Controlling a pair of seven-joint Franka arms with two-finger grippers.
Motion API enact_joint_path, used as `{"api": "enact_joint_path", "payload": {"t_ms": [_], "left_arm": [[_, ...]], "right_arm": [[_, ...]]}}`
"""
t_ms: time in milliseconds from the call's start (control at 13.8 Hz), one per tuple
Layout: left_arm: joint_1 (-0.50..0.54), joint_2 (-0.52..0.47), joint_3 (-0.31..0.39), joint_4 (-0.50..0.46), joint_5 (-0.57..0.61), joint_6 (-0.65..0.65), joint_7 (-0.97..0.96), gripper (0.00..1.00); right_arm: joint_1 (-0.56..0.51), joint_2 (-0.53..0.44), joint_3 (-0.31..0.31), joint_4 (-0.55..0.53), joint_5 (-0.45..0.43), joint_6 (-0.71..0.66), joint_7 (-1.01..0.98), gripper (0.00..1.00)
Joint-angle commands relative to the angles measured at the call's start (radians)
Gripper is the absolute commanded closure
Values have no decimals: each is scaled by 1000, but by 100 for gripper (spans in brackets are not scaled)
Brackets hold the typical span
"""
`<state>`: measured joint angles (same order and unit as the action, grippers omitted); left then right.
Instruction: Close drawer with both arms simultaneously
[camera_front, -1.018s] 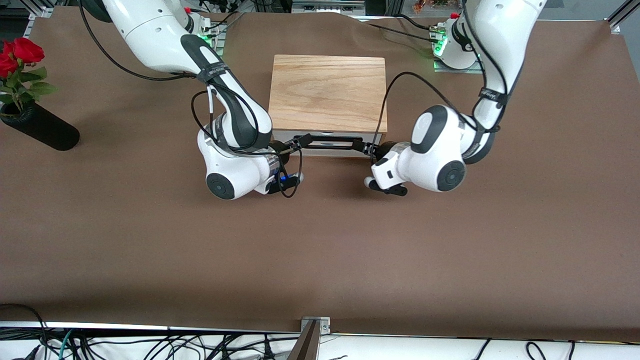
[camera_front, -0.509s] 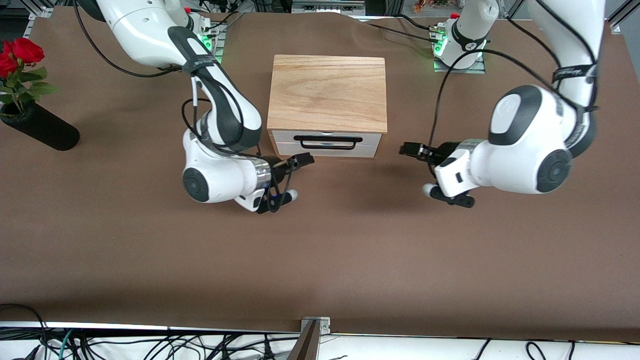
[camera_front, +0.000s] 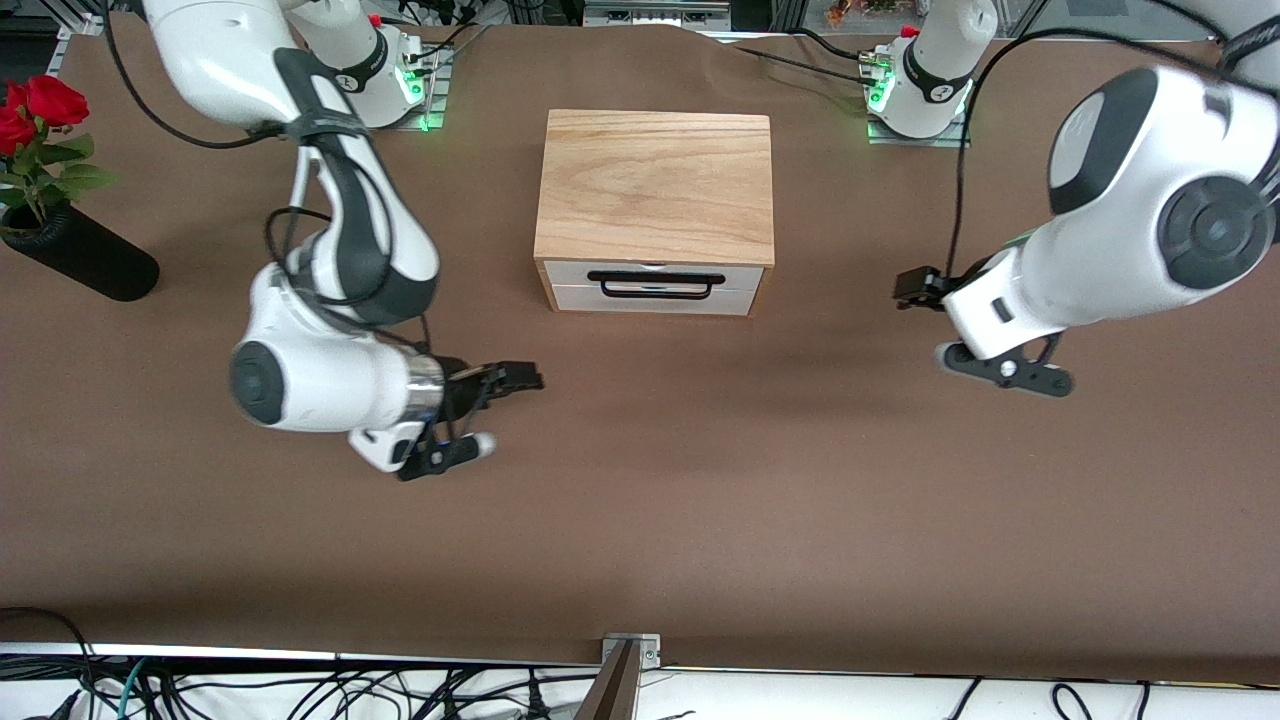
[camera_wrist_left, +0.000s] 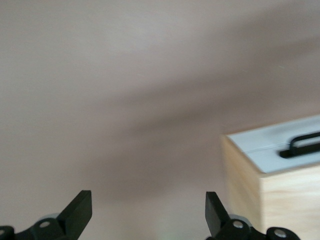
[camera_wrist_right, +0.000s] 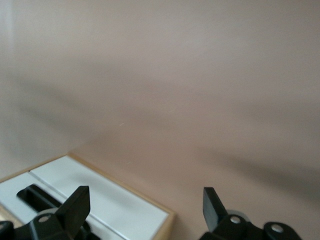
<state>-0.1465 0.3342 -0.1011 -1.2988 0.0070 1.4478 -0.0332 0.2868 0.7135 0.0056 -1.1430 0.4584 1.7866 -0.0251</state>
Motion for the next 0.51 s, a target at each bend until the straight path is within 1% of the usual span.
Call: {"api": "enact_joint_path", "payload": {"t_ms": [0,73,145,218,291,364,436], "left_arm": [[22,-113,9,-26,76,20,-4,0],[50,-166,9,-87,73,72,-5,0],[82,-222,9,-168,61,163,5,0],[88,-274,11,-262,64,255,7,0],[88,-323,11,-325,62,288,7,0],[85,-346,11,-356,62,280,-5,0],[81,-353,12,-361,57,252,-4,0]], "right_arm": [[-93,-39,-10,0,-7,-38,-99,0],[-116,-36,-12,-1,-9,-38,-168,0],[-116,-35,-15,-4,-17,-38,-182,0],[-115,-35,-30,-6,-58,-30,-184,0],[-110,-39,-50,-7,-120,-18,-182,0],[-113,-52,-52,-11,-182,-3,-182,0],[-118,-86,-52,-45,-231,25,-182,0]]}}
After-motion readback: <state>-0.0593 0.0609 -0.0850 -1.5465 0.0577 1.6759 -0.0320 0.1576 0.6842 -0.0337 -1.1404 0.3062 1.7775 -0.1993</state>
